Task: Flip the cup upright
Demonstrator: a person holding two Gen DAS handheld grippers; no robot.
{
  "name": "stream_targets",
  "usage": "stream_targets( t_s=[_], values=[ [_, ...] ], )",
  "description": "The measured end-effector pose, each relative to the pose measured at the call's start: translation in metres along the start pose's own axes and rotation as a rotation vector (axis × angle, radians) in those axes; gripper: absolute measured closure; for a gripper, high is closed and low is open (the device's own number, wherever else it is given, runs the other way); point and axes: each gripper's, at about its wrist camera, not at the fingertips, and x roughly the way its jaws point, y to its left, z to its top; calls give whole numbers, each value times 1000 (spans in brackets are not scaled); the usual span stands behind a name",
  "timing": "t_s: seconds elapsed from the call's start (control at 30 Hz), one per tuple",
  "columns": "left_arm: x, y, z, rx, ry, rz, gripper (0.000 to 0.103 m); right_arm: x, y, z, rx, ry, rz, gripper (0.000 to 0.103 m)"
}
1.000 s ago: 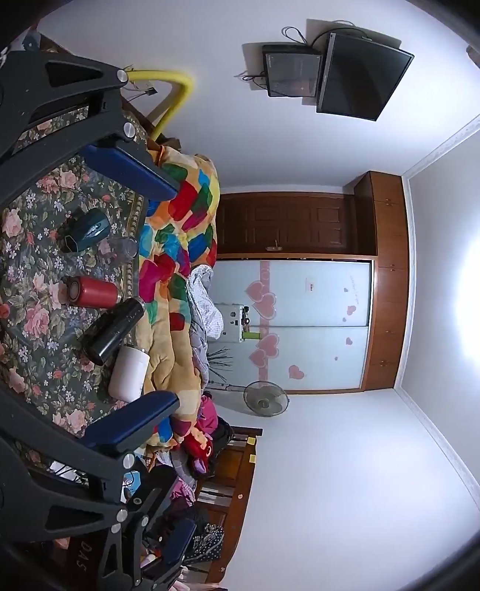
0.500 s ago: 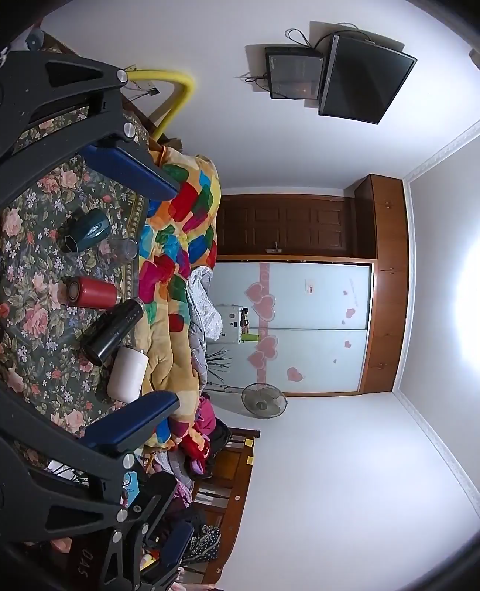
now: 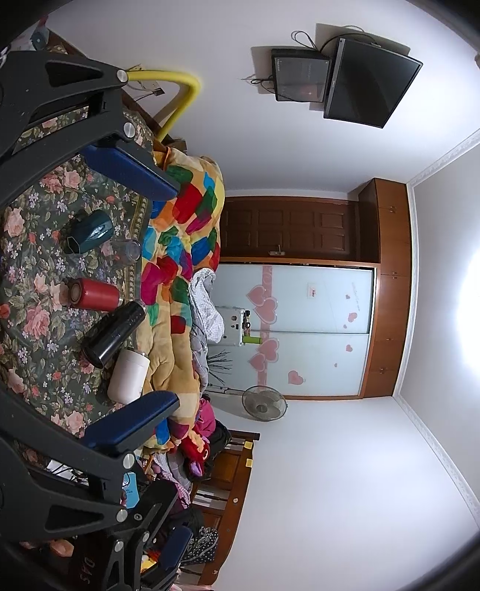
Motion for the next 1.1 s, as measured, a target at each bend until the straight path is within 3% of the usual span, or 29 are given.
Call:
stream_targets(
  t_s=[1.1],
  values=[
    [3,8,-6,-10,3,7,0,-1,8,-2,-7,3,4,0]
  ],
)
